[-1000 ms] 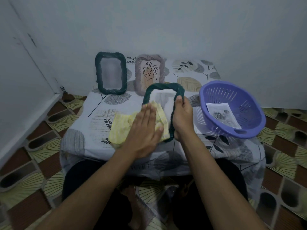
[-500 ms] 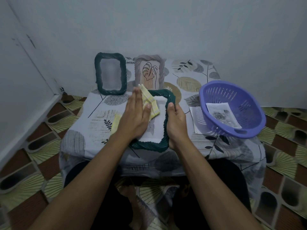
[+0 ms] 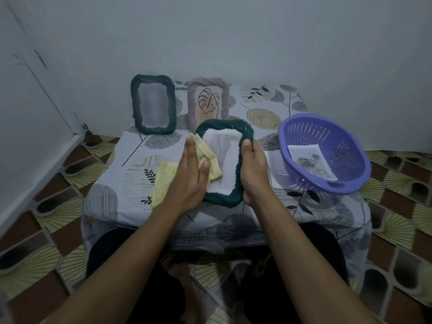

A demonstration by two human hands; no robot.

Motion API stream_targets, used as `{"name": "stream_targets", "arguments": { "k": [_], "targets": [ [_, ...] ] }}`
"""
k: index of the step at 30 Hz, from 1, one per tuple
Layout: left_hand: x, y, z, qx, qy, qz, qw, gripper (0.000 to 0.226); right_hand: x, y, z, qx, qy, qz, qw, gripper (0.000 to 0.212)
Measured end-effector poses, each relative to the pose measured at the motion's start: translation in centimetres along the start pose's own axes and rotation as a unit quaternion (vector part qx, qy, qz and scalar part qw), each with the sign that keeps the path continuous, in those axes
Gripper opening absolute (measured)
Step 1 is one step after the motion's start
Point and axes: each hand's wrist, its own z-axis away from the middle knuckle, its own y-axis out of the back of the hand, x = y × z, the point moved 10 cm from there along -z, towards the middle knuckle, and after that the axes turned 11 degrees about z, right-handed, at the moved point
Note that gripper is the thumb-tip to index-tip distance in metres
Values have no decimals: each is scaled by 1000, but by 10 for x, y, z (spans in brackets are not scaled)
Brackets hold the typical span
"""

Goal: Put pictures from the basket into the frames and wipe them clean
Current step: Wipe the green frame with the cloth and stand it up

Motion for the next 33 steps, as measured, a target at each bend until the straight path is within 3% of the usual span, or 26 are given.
{"name": "stream_targets", "arguments": {
  "k": [5,8,13,16,20,24,28,31,33],
  "targets": [
    [2,32,-35,53,-6,2,999,63,7,-23,12,-128,-41,12,991,31],
    [5,34,-40,15,-43,-42,998,56,8,-29,13,-209,-71,55,974,30],
    [-3,37,-30,4,-8,-83,997,53,22,-29,19,-276,-135,77,949,28],
    [-10,38,-26,19,34,-67,997,58,28,-21,17,-255,-172,57,950,27],
    [-16,57,-20,116,88,-56,988,55,42,-6,9,-183,-240,-11,953,36],
    [-31,71,-17,195,150,-48,968,55,36,0,1,-107,-182,-110,971,48],
    [-41,81,-11,261,204,-10,943,58,40,-8,5,-82,-163,-153,971,61],
    [-31,75,-11,254,189,4,949,45,44,-4,6,-19,-141,-107,984,57],
    [-21,60,-12,203,160,-41,965,51,37,1,6,16,-111,-78,991,52]
  ]
}}
